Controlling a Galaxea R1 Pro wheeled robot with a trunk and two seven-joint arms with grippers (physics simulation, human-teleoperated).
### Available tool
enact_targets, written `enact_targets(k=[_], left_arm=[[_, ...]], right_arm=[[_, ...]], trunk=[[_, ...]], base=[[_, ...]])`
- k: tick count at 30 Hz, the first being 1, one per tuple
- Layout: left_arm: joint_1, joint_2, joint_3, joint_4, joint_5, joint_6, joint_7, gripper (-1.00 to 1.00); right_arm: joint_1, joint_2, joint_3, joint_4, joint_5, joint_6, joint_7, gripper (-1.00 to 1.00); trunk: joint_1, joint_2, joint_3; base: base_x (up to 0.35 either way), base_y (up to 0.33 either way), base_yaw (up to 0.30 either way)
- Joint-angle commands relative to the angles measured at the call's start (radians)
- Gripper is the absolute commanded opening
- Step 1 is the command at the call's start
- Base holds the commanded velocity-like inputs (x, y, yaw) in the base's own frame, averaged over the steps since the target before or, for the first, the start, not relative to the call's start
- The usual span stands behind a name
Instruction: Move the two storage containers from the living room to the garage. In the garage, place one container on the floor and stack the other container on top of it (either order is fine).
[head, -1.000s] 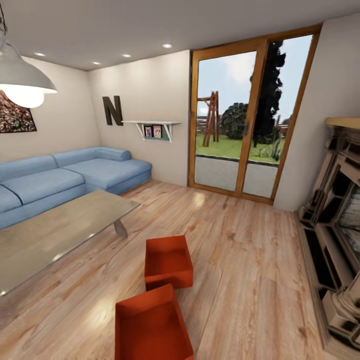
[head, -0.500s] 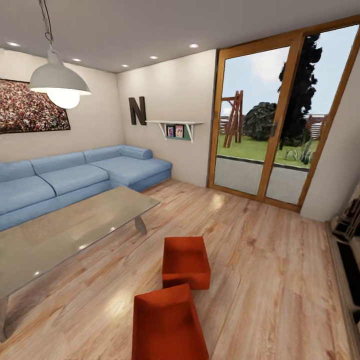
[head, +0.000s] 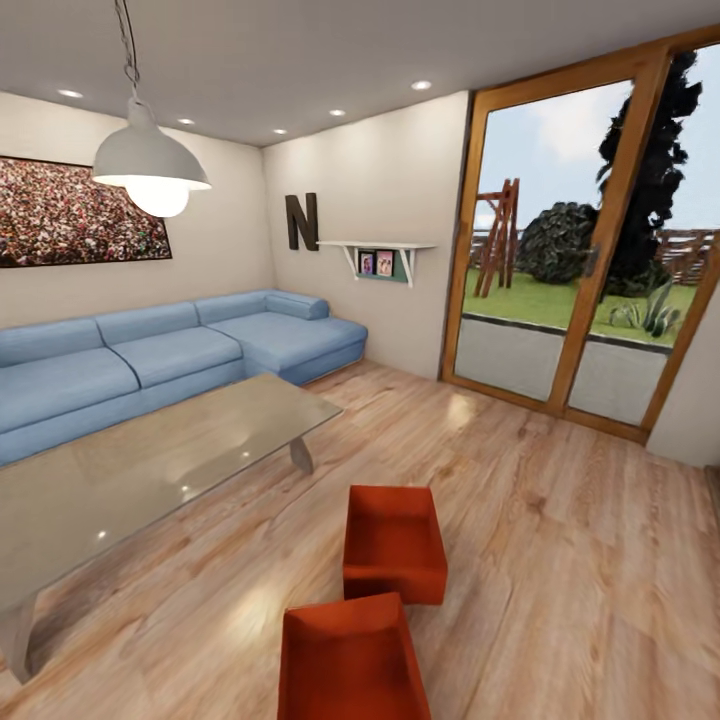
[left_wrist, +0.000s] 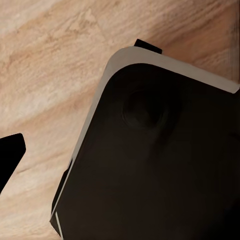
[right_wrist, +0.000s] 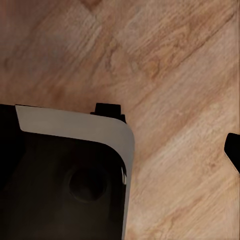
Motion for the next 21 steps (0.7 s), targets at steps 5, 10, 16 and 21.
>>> enact_targets(k=[5, 10, 16, 21], left_arm=[[0.0, -0.001, 0.008, -0.002, 0.001, -0.003, 0.001, 1.0], [0.0, -0.001, 0.008, -0.002, 0.001, -0.003, 0.001, 1.0], [0.0, -0.002, 0.009, -0.002, 0.001, -0.003, 0.001, 1.0], [0.0, -0.002, 0.009, -0.002, 0.001, -0.002, 0.001, 1.0]], right_arm=[[-0.001, -0.001, 0.007, 0.003, -0.01, -0.006, 0.004, 1.0], [-0.001, 0.0, 0.012, 0.003, -0.007, -0.005, 0.005, 1.0], [-0.001, 0.001, 0.013, 0.003, -0.005, -0.007, 0.004, 1.0], [-0.001, 0.0, 0.014, 0.003, -0.005, -0.007, 0.004, 1.0]], trunk=[[0.001, 0.0, -0.001], [0.001, 0.0, -0.001], [0.001, 0.0, -0.001], [0.001, 0.0, -0.001]], base=[[0.078, 0.0, 0.002], [0.011, 0.0, 0.0], [0.002, 0.0, 0.121], [0.0, 0.0, 0.185]])
